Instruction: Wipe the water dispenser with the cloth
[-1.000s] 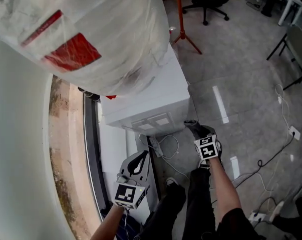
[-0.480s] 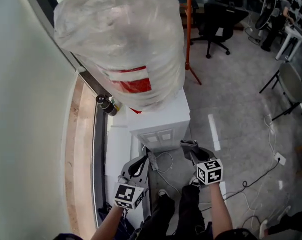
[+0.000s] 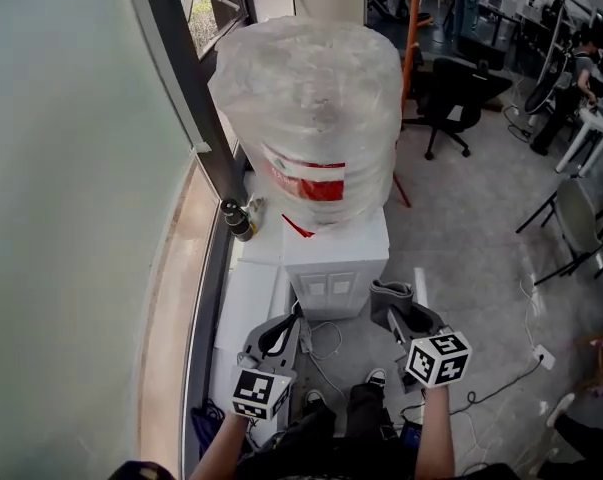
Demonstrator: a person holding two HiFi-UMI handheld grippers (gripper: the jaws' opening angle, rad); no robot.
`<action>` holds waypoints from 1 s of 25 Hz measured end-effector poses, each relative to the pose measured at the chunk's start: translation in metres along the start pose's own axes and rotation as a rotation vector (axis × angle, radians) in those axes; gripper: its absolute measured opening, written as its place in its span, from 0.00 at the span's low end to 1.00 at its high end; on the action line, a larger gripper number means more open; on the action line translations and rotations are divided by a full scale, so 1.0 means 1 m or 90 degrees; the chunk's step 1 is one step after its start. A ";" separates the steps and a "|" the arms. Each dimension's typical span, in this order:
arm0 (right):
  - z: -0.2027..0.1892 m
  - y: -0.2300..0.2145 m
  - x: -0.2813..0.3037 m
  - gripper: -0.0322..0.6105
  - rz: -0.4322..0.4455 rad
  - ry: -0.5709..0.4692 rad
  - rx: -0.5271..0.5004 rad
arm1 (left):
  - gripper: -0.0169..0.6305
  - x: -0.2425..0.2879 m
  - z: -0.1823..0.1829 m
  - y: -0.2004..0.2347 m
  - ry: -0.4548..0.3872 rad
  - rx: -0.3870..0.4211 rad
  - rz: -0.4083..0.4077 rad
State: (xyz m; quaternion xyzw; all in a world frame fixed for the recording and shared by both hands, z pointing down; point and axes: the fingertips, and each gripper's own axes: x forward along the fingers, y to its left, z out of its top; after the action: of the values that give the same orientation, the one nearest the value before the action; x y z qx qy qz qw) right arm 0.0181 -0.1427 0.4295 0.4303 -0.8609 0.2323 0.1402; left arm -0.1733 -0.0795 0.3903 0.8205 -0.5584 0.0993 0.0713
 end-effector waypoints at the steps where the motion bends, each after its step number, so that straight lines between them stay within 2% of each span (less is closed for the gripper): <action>1: 0.005 0.006 -0.006 0.22 0.004 -0.004 0.000 | 0.05 -0.004 0.004 -0.002 -0.001 0.003 -0.002; 9: 0.020 0.050 -0.036 0.23 0.037 -0.018 -0.018 | 0.05 -0.029 0.042 -0.022 -0.035 -0.011 -0.027; 14: 0.023 0.063 -0.045 0.23 0.042 -0.025 -0.024 | 0.05 -0.044 0.066 -0.031 -0.079 -0.004 -0.035; 19: 0.023 0.073 -0.045 0.22 0.049 -0.026 -0.038 | 0.05 -0.049 0.063 -0.033 -0.089 -0.041 -0.045; 25: 0.024 0.076 -0.042 0.22 0.053 -0.018 -0.057 | 0.05 -0.046 0.060 -0.036 -0.087 -0.037 -0.060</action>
State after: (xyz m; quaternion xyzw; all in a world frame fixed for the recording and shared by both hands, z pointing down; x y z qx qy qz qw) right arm -0.0192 -0.0871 0.3691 0.3905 -0.8895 0.1929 0.1378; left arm -0.1514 -0.0390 0.3209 0.8482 -0.5256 0.0238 0.0616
